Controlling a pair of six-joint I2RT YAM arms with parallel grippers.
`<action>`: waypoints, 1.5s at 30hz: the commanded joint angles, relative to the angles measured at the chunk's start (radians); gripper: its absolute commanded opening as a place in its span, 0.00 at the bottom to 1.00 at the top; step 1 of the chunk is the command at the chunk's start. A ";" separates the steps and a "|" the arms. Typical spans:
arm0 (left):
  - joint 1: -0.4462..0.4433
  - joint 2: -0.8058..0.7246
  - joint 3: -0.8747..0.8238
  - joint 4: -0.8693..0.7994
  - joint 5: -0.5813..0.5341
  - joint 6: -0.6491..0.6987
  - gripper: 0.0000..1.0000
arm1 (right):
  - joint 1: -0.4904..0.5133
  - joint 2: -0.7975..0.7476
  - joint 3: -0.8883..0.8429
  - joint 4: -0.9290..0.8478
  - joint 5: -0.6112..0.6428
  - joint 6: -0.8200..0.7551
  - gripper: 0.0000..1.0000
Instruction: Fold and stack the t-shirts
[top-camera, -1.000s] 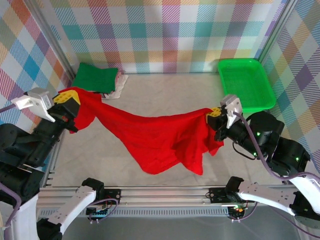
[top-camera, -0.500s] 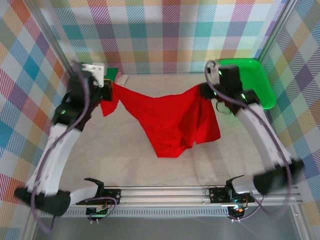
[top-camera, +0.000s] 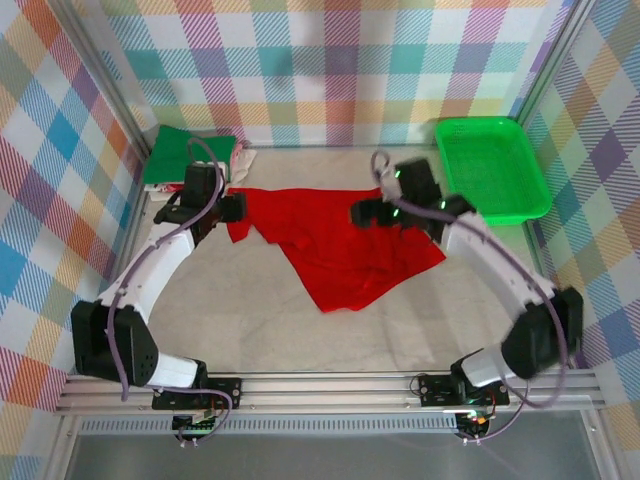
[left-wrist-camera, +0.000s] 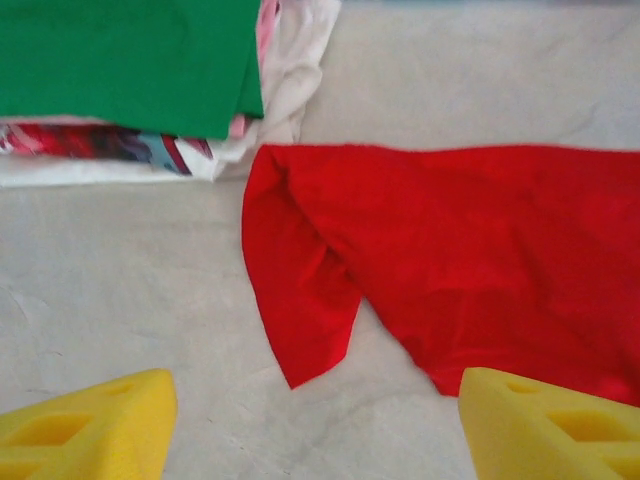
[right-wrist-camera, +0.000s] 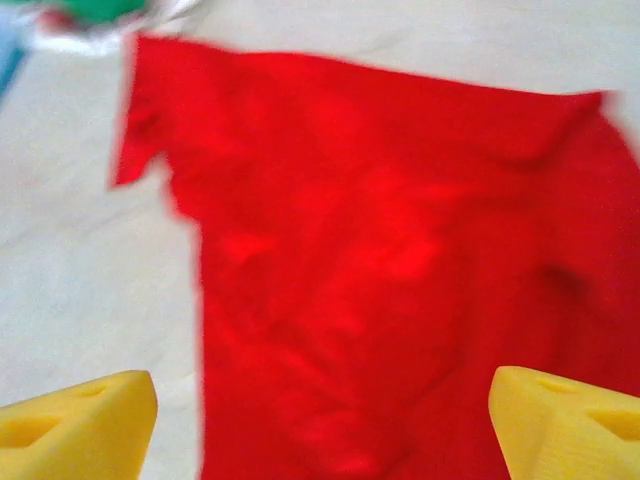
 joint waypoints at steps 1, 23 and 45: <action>0.012 0.104 -0.013 -0.028 0.003 -0.047 0.71 | 0.131 -0.035 -0.200 0.163 -0.003 0.008 0.81; 0.095 0.614 0.272 -0.124 -0.005 -0.154 0.61 | 0.471 0.306 -0.277 0.264 0.269 0.009 0.73; 0.119 0.447 0.175 -0.095 -0.059 -0.196 0.00 | 0.278 0.045 -0.316 0.280 0.112 0.040 0.00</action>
